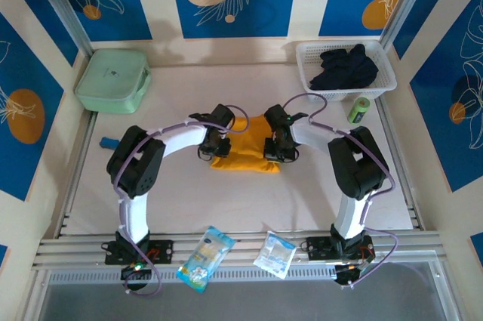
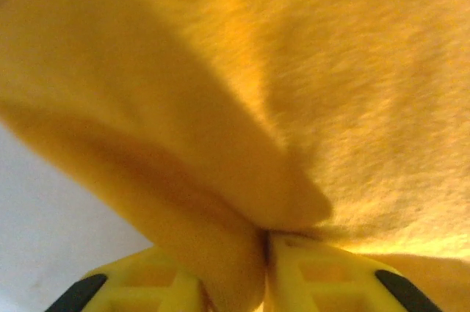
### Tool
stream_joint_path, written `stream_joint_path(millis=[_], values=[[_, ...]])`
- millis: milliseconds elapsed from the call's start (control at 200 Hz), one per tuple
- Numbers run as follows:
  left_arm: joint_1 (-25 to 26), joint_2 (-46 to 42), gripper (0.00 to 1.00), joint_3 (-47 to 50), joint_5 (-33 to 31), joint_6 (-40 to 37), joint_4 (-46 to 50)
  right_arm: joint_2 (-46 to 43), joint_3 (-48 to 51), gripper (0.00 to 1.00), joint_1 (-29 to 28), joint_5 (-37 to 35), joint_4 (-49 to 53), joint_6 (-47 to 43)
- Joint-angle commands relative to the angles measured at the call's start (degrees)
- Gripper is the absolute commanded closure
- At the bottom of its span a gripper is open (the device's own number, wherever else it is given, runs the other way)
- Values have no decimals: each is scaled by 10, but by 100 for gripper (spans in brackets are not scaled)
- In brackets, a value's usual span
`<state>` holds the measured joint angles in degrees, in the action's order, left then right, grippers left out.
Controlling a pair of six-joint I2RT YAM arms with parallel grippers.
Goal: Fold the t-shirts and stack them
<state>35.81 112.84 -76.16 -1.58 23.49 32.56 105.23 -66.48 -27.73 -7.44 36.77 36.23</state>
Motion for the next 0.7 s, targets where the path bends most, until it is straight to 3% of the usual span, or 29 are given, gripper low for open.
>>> stream_joint_path(millis=[0, 200, 330, 695], values=[[0, 49, 80, -33, -46, -14, 17, 58, -20, 100, 15, 17, -27, -12], [-37, 129, 81, -141, -82, -65, 63, 135, -121, 100, 49, 34, -28, -41], [-76, 202, 81, -264, -89, -106, 108, 202, -221, 100, 70, 47, -12, -53], [-142, 478, 80, -779, -93, -199, 291, 415, -553, 100, 109, 77, 70, -43]])
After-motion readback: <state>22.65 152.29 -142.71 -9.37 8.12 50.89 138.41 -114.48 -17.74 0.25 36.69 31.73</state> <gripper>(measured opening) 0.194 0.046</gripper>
